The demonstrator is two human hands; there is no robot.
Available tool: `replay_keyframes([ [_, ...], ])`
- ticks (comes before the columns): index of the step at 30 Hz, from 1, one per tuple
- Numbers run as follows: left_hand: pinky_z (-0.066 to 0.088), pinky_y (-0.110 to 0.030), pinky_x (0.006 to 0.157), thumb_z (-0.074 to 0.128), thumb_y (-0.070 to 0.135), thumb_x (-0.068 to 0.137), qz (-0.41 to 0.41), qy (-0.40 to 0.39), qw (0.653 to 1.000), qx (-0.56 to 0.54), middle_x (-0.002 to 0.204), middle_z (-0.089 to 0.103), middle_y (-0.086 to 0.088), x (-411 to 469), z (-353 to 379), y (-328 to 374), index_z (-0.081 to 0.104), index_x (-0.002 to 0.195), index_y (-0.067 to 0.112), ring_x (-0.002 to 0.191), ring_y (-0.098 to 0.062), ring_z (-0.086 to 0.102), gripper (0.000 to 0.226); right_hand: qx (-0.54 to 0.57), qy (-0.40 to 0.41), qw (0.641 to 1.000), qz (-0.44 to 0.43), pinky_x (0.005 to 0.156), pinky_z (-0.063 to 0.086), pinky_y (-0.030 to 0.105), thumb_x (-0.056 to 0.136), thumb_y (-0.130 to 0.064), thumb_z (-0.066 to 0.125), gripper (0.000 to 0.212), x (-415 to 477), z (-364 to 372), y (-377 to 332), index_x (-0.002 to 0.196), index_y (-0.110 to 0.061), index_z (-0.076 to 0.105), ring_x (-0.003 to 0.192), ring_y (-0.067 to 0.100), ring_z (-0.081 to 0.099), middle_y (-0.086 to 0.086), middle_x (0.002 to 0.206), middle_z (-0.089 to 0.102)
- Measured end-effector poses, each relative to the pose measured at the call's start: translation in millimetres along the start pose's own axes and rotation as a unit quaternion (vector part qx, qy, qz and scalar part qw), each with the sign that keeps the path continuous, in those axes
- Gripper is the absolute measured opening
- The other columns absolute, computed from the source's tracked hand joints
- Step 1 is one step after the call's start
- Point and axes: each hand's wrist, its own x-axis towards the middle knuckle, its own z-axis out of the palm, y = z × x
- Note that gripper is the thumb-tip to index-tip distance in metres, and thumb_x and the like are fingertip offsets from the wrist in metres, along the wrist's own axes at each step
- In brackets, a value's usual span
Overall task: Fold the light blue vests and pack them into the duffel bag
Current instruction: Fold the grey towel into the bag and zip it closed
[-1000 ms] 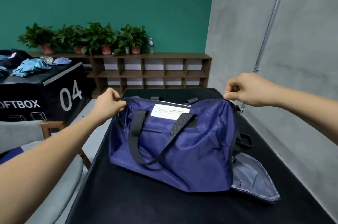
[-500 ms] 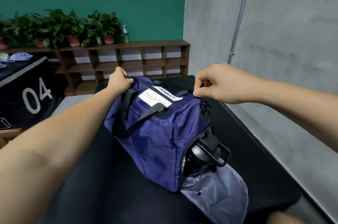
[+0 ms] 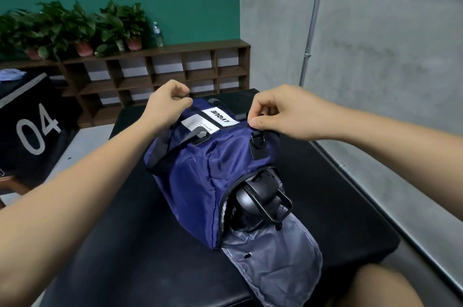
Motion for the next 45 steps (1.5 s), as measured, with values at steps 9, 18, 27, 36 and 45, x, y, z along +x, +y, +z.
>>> replay_keyframes([
  [9, 0.039, -0.013, 0.08, 0.078, 0.02, 0.09, 0.271, -0.003, 0.961, 0.058, 0.097, 0.056, 0.014, -154, -16, 97, 0.067, 0.098, 0.025, 0.087, -0.005, 0.057, 0.014, 0.104, 0.199, 0.974, 0.027, 0.074, 0.049, 0.025, 0.098, -0.035, 0.071, 0.018, -89, 57, 21, 0.109, -0.035, 0.057, 0.082, 0.012, 0.062, -0.009, 0.091, 0.064],
  [18, 0.047, -0.032, 0.067, 0.075, 0.042, 0.087, 0.289, -0.059, 0.939, 0.179, 0.093, 0.052, 0.015, -219, 9, 90, 0.061, 0.1, 0.028, 0.077, -0.005, 0.045, 0.023, 0.263, 0.172, 0.947, 0.074, 0.072, 0.051, 0.029, 0.1, -0.037, 0.072, 0.022, -153, 141, 23, 0.117, -0.037, 0.058, 0.077, 0.026, 0.059, 0.004, 0.09, 0.063],
  [27, 0.055, -0.046, 0.069, 0.07, 0.029, 0.082, 0.218, -0.074, 0.931, 0.283, 0.098, 0.061, 0.004, -210, 15, 90, 0.056, 0.103, 0.022, 0.082, -0.028, 0.063, 0.026, 0.291, 0.167, 0.941, 0.043, 0.077, 0.056, 0.032, 0.091, -0.037, 0.083, 0.044, -152, 148, 19, 0.132, -0.042, 0.066, 0.076, 0.01, 0.059, -0.008, 0.097, 0.067],
  [36, 0.053, -0.035, 0.068, 0.074, 0.016, 0.079, 0.228, -0.044, 0.955, 0.183, 0.077, 0.059, 0.012, -204, 12, 94, 0.065, 0.088, 0.025, 0.071, -0.009, 0.058, 0.016, 0.325, 0.22, 0.916, 0.079, 0.074, 0.052, 0.022, 0.089, -0.038, 0.086, 0.035, -125, 156, 7, 0.118, -0.032, 0.067, 0.074, 0.007, 0.061, -0.01, 0.088, 0.068],
  [45, 0.051, -0.019, 0.069, 0.079, 0.011, 0.084, 0.236, -0.091, 0.961, 0.113, 0.082, 0.065, 0.012, -225, 8, 87, 0.071, 0.094, 0.021, 0.076, -0.008, 0.064, 0.016, 0.316, 0.295, 0.891, 0.137, 0.073, 0.058, 0.029, 0.092, -0.035, 0.083, 0.031, -103, 183, -12, 0.105, -0.024, 0.056, 0.079, 0.012, 0.071, -0.001, 0.084, 0.072],
])
